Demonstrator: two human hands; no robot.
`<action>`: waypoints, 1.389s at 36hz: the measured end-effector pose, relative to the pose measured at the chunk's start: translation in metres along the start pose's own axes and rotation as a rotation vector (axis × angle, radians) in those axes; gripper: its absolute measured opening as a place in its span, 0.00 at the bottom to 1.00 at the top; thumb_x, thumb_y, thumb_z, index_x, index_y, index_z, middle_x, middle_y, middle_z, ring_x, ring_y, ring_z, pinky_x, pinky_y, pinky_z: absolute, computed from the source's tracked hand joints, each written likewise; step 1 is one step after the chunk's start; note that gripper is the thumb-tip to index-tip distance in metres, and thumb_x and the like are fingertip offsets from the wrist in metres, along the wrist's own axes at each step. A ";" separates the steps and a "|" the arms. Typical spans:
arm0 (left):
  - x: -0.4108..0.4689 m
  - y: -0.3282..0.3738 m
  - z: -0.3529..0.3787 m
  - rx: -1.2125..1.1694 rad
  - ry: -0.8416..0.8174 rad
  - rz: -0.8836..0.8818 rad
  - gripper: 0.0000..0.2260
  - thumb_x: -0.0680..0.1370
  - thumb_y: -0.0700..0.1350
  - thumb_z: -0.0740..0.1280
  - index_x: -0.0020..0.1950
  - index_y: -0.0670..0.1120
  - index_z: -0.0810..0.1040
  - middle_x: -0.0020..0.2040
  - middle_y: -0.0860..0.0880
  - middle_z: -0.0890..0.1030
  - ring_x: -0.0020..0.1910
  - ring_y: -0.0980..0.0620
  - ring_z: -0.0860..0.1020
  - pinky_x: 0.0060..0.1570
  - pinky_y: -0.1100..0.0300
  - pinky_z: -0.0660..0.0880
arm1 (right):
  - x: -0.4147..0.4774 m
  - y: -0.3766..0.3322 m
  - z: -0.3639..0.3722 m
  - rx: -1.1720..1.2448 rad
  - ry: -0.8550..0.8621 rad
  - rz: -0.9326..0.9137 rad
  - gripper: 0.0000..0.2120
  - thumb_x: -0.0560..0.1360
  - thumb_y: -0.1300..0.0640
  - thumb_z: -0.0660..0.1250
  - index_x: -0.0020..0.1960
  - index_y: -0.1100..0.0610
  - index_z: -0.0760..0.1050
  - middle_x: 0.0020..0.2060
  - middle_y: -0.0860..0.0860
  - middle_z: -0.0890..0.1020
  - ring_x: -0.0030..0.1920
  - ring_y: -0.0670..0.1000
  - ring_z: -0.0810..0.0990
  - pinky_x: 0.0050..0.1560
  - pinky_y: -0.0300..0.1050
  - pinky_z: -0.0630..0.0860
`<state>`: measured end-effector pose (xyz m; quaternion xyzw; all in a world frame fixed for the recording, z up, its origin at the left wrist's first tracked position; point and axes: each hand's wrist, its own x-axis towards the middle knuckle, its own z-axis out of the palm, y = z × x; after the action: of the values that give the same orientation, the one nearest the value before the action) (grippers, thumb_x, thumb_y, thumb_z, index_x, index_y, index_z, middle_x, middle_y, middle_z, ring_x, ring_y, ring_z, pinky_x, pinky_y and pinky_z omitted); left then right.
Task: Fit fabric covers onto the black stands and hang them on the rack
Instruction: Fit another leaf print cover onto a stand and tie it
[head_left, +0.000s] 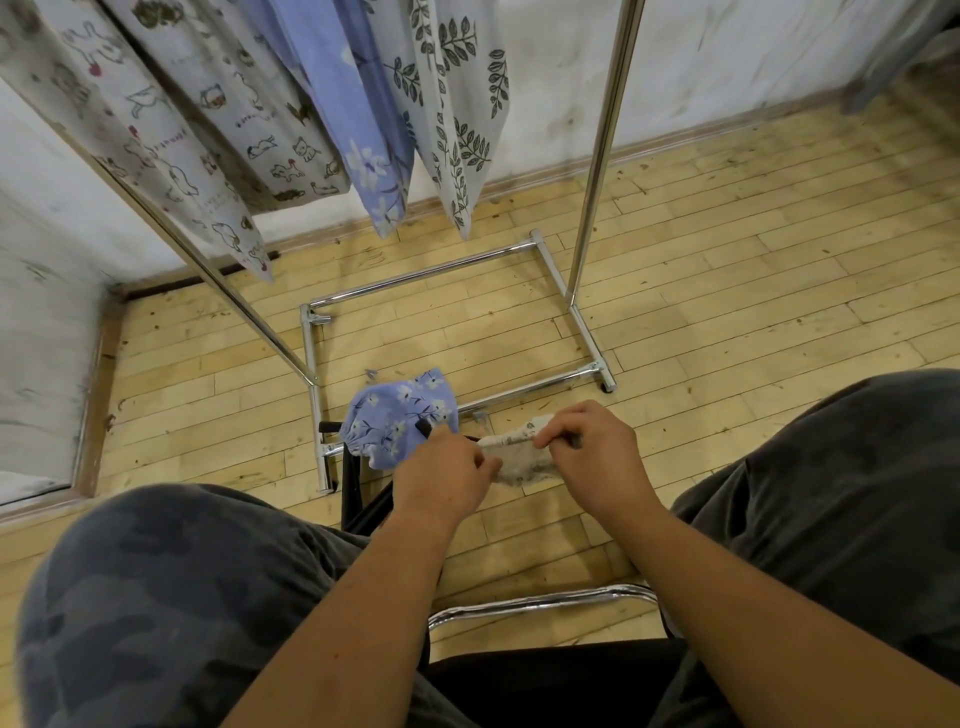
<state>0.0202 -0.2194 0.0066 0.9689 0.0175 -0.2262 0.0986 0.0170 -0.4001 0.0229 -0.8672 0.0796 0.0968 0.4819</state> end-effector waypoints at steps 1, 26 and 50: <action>0.001 -0.002 0.000 0.006 0.017 -0.016 0.18 0.82 0.62 0.62 0.45 0.52 0.83 0.59 0.48 0.76 0.38 0.49 0.79 0.37 0.55 0.77 | 0.000 0.000 -0.001 -0.039 0.000 -0.012 0.17 0.80 0.65 0.68 0.39 0.46 0.83 0.50 0.45 0.78 0.47 0.41 0.78 0.44 0.25 0.73; 0.004 -0.009 0.001 -0.005 -0.002 -0.123 0.28 0.77 0.50 0.70 0.76 0.55 0.66 0.71 0.46 0.65 0.68 0.41 0.66 0.58 0.46 0.75 | 0.002 0.019 0.008 -0.313 -0.107 0.034 0.09 0.79 0.71 0.65 0.51 0.62 0.82 0.53 0.49 0.71 0.54 0.45 0.74 0.40 0.20 0.73; 0.012 -0.019 0.007 -0.029 0.048 -0.144 0.31 0.76 0.45 0.71 0.76 0.62 0.66 0.75 0.49 0.60 0.72 0.42 0.60 0.67 0.45 0.66 | 0.025 0.042 -0.002 -0.143 -0.023 0.285 0.32 0.72 0.68 0.72 0.74 0.51 0.72 0.58 0.54 0.80 0.51 0.50 0.76 0.46 0.39 0.80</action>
<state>0.0263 -0.2022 -0.0080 0.9688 0.0925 -0.2093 0.0956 0.0312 -0.4251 -0.0169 -0.8781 0.1890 0.1794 0.4013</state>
